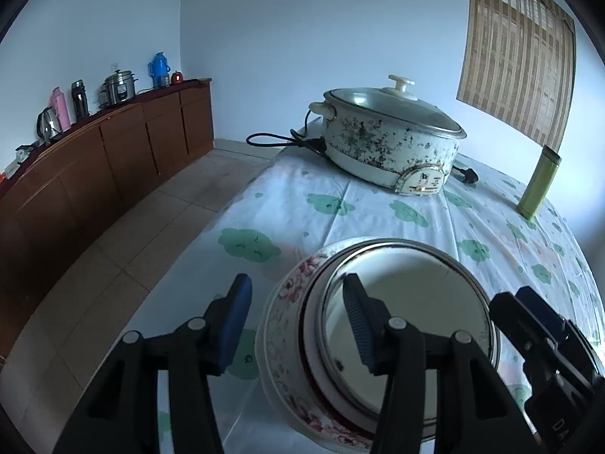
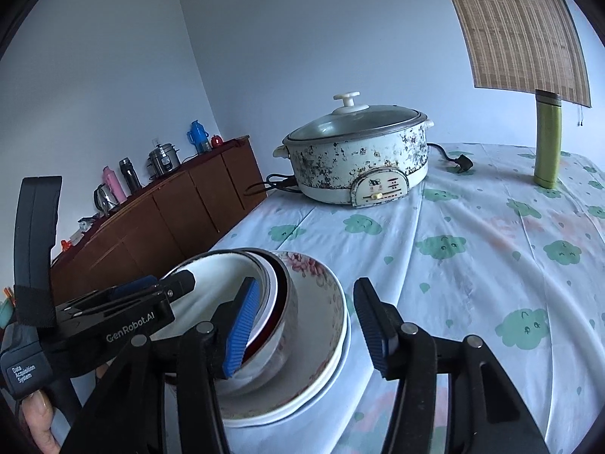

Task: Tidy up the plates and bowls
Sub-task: 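Lower the steel bowl into the pink-floral bowl on the plates with both grippers, then open both grippers and pull them back from the steel bowl rim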

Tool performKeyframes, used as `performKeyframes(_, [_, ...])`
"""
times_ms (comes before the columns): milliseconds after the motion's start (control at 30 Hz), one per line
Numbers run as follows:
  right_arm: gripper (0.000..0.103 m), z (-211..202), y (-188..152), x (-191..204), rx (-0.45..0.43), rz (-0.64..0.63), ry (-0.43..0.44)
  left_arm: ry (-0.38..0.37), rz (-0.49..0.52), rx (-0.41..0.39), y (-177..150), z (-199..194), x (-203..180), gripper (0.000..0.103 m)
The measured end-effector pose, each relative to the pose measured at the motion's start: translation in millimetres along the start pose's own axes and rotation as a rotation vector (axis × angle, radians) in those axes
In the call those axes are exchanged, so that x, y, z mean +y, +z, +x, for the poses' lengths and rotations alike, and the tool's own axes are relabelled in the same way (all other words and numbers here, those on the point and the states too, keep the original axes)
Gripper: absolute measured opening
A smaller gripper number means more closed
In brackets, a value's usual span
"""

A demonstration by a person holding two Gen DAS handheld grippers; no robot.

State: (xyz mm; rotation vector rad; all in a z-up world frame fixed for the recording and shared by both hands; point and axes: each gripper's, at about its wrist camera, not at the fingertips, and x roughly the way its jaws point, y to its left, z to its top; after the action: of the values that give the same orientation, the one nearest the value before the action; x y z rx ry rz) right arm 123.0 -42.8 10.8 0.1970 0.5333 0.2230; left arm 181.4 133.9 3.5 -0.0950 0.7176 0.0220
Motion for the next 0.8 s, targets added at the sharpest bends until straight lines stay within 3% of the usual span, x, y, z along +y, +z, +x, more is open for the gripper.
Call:
performKeyframes(167, [0.058,-3.9,-3.0,-2.6,-0.005,0.001,0.007,-0.001,-0.012,-0.012,-5.2,-2.9,2.9,0.052])
performKeyframes(233, [0.059,-4.8,-4.0,-2.5,-0.008,-0.001,0.006,0.01,-0.009,-0.022,-8.3,-5.3,2.1,0.065])
performKeyframes(567, [0.066,-15.8,-10.3,0.2,-0.035,-0.015,0.024,0.015,-0.018,-0.112,-15.9,-21.7,4.6,0.077])
performKeyframes(700, [0.068,-20.1,-12.7,-2.2,-0.048,-0.006,0.02,0.043,-0.018,-0.157,-18.7,-27.4,5.0,0.095])
performKeyframes(800, [0.072,-23.4,-14.0,-7.9,-0.068,0.016,0.026,0.077,-0.001,-0.218,-22.1,-38.0,2.6,0.101])
